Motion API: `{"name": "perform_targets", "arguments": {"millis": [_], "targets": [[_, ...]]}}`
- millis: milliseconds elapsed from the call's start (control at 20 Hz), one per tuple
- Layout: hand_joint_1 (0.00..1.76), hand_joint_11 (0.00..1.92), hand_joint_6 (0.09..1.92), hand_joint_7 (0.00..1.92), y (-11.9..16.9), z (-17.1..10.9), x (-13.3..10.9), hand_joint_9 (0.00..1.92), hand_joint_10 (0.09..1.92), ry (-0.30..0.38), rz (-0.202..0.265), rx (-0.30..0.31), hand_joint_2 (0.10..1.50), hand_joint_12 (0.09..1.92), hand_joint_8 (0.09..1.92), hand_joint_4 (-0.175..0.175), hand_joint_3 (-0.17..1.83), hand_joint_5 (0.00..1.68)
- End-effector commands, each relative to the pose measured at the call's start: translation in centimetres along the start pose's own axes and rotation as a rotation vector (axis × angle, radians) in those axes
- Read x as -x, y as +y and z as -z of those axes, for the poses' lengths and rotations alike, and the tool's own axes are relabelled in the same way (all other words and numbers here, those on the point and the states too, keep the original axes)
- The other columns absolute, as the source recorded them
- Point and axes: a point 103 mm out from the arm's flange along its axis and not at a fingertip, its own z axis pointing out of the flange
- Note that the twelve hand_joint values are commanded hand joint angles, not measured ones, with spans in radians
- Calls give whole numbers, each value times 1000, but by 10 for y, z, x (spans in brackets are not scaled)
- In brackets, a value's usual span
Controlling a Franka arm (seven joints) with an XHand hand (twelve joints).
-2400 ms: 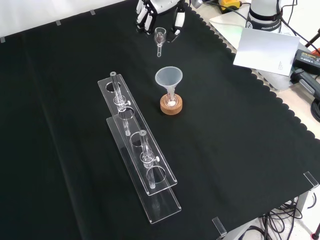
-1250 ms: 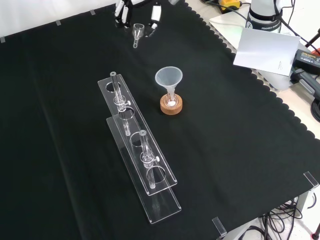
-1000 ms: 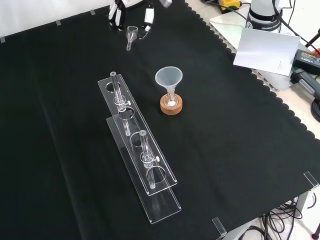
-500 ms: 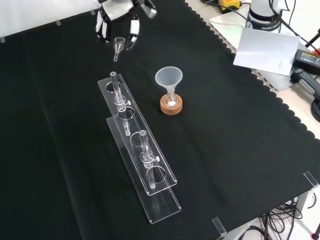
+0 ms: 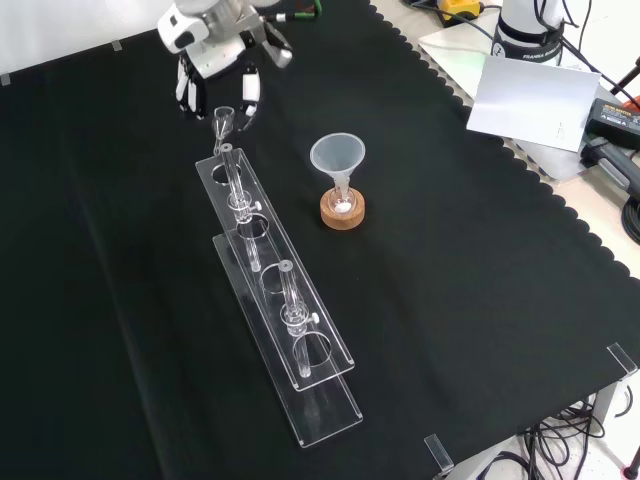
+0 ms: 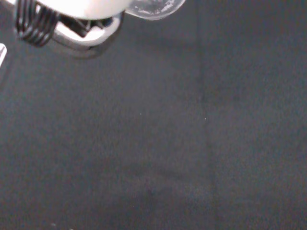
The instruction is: Put the weighing funnel back on the table.
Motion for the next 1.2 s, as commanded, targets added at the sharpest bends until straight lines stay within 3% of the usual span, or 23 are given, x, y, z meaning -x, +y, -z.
{"name": "perform_targets", "arguments": {"millis": [50,450,650,700,750,800,900,1200], "targets": [[1131,936,626,719,17,-19,-6,1142,124,-39,9,-18,641,958,629,175,662,1302],[1131,932,627,717,31,-48,-11,1141,122,-74,41,-63,641,960,629,175,663,1301],[1131,932,628,716,37,-57,-12,1141,122,-89,34,-78,641,961,629,175,663,1301],[1131,931,628,716,39,-59,-5,1141,122,-32,123,-76,641,961,629,175,663,1300],[1131,931,628,715,41,-61,-1,1141,122,-26,136,-74,641,962,630,175,663,1300],[1131,931,628,715,43,-63,0,1141,122,-76,72,-78,641,962,630,175,663,1300],[1131,931,629,715,46,-67,-4,1141,122,-121,42,-88,641,962,630,175,663,1300],[1131,930,629,713,54,-72,-17,1141,121,-131,43,-105,641,964,630,175,663,1300]]}}
